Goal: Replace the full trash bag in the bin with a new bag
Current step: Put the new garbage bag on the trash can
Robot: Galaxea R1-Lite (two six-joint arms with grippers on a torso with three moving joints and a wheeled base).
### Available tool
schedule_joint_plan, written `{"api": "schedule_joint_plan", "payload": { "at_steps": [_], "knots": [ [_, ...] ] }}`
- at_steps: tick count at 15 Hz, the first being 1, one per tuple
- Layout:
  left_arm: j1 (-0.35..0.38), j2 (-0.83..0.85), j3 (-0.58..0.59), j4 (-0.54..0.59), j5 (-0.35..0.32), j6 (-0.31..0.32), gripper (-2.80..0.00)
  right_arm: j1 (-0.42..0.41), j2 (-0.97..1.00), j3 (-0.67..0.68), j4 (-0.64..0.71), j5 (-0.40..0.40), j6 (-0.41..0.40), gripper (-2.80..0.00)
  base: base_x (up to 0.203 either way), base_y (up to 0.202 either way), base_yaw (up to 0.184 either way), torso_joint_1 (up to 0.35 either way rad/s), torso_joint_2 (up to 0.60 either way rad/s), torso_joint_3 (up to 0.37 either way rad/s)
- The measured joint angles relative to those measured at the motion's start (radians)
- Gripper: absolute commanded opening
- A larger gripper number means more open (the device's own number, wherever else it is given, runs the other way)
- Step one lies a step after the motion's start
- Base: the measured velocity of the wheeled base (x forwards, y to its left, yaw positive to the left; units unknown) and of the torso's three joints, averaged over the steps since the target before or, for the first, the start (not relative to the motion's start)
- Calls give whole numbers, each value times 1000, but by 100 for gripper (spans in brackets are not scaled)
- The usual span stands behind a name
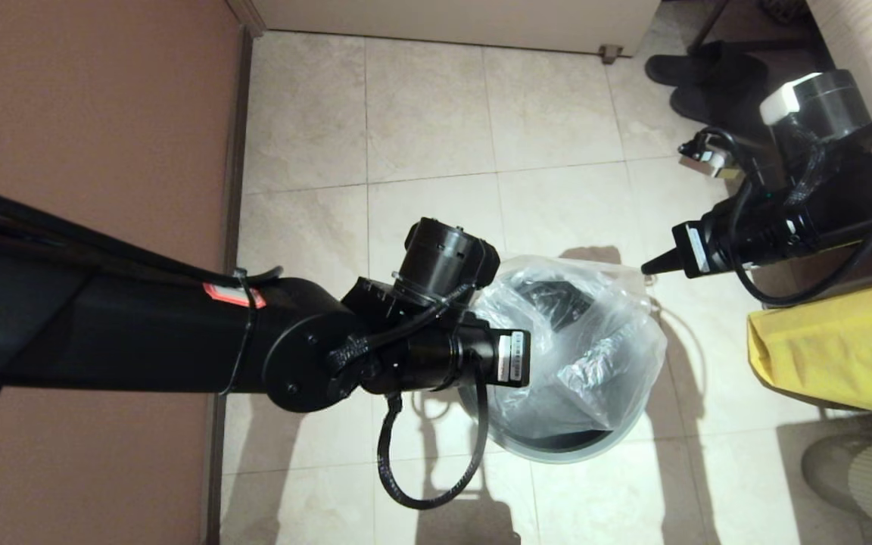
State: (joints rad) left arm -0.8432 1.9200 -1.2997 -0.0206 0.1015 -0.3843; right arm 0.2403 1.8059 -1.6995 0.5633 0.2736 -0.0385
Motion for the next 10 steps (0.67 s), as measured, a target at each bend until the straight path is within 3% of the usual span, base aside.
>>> {"api": "schedule_joint_plan", "payload": {
  "at_steps": [4,9,10],
  "knots": [
    [-4,-80,122,2,11,-45,-280,62,72,-98,-13,5,-273,-280,0,0,0,0,0,0],
    [1,-257,311,33,53,-81,-280,85,178,-174,-117,10,-435,-280,0,0,0,0,0,0],
    [3,-296,349,33,58,-90,-280,85,193,-177,-152,10,-469,0,0,0,0,0,0,0]
  ]
}}
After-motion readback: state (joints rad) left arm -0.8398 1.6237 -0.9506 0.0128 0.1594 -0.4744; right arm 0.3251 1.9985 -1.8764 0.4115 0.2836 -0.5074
